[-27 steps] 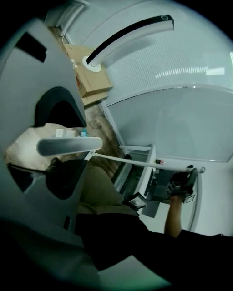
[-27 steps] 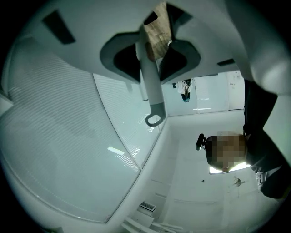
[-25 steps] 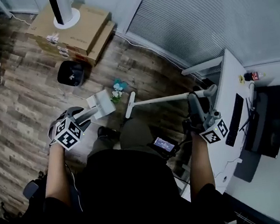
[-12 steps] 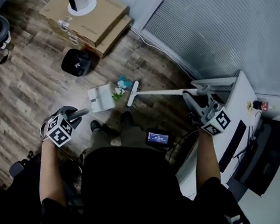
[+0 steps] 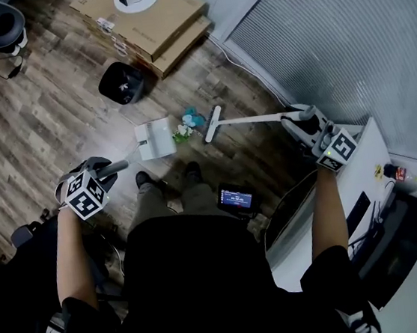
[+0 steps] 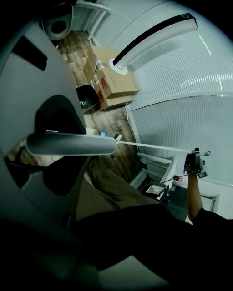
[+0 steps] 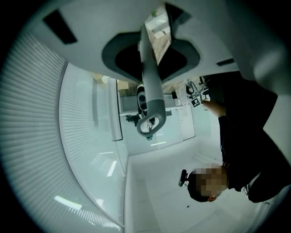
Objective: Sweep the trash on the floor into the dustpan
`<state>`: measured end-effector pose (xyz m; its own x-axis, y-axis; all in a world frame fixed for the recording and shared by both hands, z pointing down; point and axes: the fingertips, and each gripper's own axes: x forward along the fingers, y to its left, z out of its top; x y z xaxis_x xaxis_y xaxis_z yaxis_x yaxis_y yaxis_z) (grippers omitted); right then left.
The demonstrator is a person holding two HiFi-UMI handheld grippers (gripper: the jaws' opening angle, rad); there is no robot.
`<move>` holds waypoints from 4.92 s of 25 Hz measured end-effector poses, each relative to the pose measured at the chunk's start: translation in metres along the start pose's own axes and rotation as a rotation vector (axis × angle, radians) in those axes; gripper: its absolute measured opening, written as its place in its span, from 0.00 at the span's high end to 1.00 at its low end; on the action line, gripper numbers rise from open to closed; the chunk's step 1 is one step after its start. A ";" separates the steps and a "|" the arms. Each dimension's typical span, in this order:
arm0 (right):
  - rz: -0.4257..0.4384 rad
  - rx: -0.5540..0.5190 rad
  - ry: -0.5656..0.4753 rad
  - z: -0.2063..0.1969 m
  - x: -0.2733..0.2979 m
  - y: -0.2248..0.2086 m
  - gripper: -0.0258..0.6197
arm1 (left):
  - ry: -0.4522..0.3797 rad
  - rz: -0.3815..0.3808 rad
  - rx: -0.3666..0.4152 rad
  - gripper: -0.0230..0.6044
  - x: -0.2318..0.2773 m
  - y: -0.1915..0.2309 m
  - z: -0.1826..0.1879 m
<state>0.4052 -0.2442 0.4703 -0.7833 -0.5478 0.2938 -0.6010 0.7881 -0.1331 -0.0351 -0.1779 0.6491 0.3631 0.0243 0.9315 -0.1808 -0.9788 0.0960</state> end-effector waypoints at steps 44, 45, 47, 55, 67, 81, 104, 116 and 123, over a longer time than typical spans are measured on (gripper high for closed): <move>0.152 0.041 -0.211 -0.032 0.339 0.193 0.77 | -0.144 0.005 -0.096 0.76 -0.007 0.005 -0.019; 0.148 0.047 -0.227 -0.029 0.342 0.197 0.77 | -0.146 0.005 -0.095 0.76 -0.008 0.005 -0.020; 0.136 0.062 -0.264 -0.023 0.346 0.202 0.77 | -0.152 0.004 -0.095 0.76 -0.009 0.006 -0.023; 0.098 0.074 -0.399 0.009 0.329 0.205 0.77 | -0.178 0.002 -0.084 0.76 -0.012 -0.001 -0.032; -0.074 -0.063 -0.414 0.055 0.227 0.170 0.80 | -0.177 0.007 -0.075 0.77 -0.011 -0.009 -0.037; -0.115 -0.120 -0.103 -0.030 0.214 0.185 0.80 | -0.101 -0.003 -0.045 0.77 -0.015 -0.020 -0.045; -0.365 0.105 -0.410 0.016 0.307 0.147 0.79 | -0.179 0.010 -0.081 0.77 -0.012 -0.018 -0.040; -0.329 0.014 -0.491 0.060 0.261 0.163 0.80 | -0.202 0.034 -0.087 0.77 -0.013 -0.019 -0.045; -0.297 -0.067 -0.452 0.084 0.238 0.180 0.80 | -0.202 0.094 -0.069 0.73 -0.014 -0.005 -0.045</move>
<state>0.0968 -0.2565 0.4365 -0.5806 -0.8040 -0.1283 -0.8069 0.5893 -0.0416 -0.0808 -0.1640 0.6510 0.5162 -0.1142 0.8488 -0.2816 -0.9586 0.0423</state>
